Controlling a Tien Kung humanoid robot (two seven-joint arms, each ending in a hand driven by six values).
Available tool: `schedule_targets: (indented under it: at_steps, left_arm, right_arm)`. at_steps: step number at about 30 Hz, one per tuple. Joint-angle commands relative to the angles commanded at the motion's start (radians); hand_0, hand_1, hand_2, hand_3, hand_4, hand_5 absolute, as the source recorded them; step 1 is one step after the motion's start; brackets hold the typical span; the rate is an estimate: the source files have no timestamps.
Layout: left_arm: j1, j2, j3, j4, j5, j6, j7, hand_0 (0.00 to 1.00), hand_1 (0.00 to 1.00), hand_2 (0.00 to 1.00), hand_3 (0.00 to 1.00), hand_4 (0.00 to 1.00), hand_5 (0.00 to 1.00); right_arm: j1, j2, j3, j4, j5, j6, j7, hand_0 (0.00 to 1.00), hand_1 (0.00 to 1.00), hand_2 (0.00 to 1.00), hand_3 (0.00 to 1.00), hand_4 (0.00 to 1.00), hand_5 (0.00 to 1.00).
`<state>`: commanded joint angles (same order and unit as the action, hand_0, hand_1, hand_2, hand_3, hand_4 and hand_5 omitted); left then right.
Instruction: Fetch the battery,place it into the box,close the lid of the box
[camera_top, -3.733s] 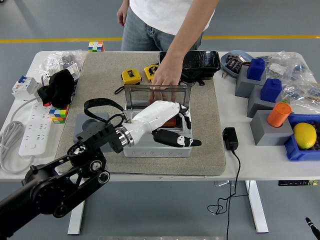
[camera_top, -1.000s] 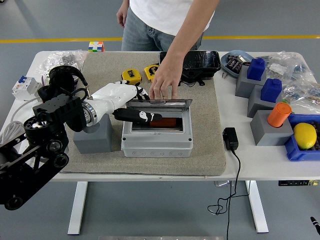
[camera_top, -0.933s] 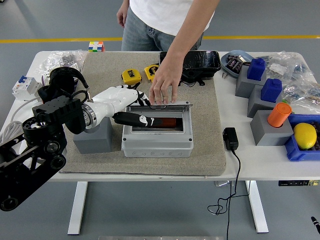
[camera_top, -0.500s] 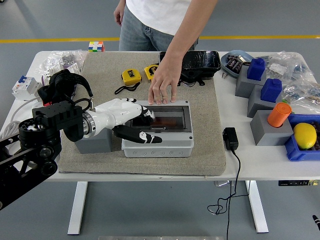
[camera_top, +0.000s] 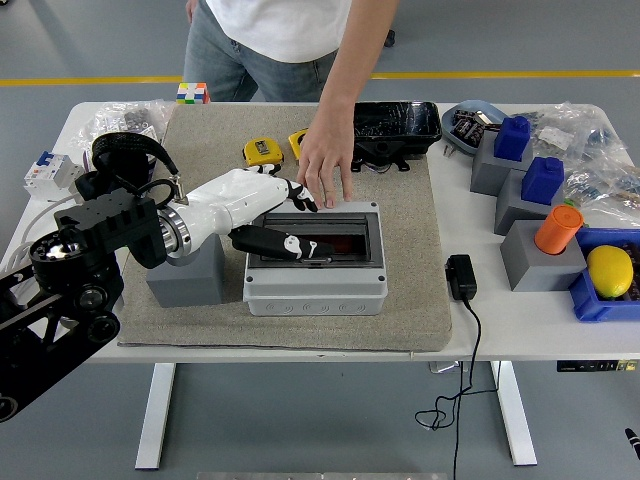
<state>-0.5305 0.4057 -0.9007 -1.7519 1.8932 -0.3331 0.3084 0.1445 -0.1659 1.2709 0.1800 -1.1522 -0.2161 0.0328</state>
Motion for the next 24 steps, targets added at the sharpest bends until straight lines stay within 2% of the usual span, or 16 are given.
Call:
schedule_targets:
  at_steps: [3,5,6,9,11,12,17,18,23,24]
  left_arm:
    - [0.033,-0.041,-0.074,0.016,0.001,0.042,-0.051,0.917,0.818,0.768,0.771,0.998,0.998]
    - [0.059,-0.082,-0.137,0.038,-0.011,0.092,-0.107,0.917,0.818,0.768,0.771,0.998,0.998]
    - [0.07,-0.1,-0.165,0.05,-0.025,0.12,-0.139,0.891,0.854,0.796,0.781,0.998,0.998]
    - [0.102,-0.158,-0.249,0.097,-0.131,0.21,-0.255,0.891,0.854,0.796,0.781,0.998,0.998]
    - [0.12,-0.181,-0.288,0.126,-0.215,0.238,-0.328,0.891,0.854,0.796,0.781,0.998,0.998]
    - [0.126,-0.188,-0.303,0.139,-0.254,0.242,-0.357,0.927,0.925,0.862,0.828,0.998,0.998]
    - [0.154,-0.195,-0.383,0.193,-0.469,0.224,-0.484,0.927,0.925,0.862,0.828,0.998,0.998]
    - [0.159,-0.196,-0.397,0.203,-0.508,0.216,-0.501,0.957,0.956,0.888,0.844,0.998,0.998]
    - [0.185,-0.189,-0.494,0.27,-0.722,0.167,-0.557,0.957,0.956,0.888,0.844,0.998,0.998]
    - [0.188,-0.185,-0.502,0.285,-0.761,0.156,-0.566,0.979,0.972,0.912,0.884,0.998,0.998]
  right_arm:
    - [0.0,0.003,0.004,0.0,-0.003,0.0,-0.001,0.888,0.888,0.85,0.882,0.998,0.998]
    - [-0.002,0.006,0.002,0.0,-0.002,0.001,-0.001,0.888,0.888,0.85,0.882,0.998,0.998]
    - [-0.002,0.007,0.004,0.0,-0.004,0.001,-0.001,0.887,0.888,0.849,0.883,0.998,0.998]
    - [-0.004,0.011,0.005,0.0,-0.004,0.002,0.0,0.887,0.888,0.849,0.883,0.998,0.998]
    - [-0.004,0.013,0.008,0.0,-0.005,0.001,0.0,0.887,0.888,0.849,0.883,0.998,0.998]
    - [-0.004,0.014,0.01,0.0,-0.006,0.001,0.0,0.886,0.887,0.847,0.883,0.998,0.998]
    - [-0.007,0.018,0.021,0.0,-0.015,0.001,-0.002,0.886,0.887,0.847,0.883,0.998,0.998]
    - [-0.007,0.019,0.023,0.0,-0.016,0.001,-0.002,0.886,0.887,0.847,0.883,0.998,0.998]
    - [-0.01,0.027,0.028,0.0,-0.023,0.001,-0.002,0.886,0.887,0.847,0.883,0.998,0.998]
    - [-0.01,0.029,0.028,0.0,-0.023,0.001,-0.002,0.885,0.888,0.847,0.882,0.998,0.998]
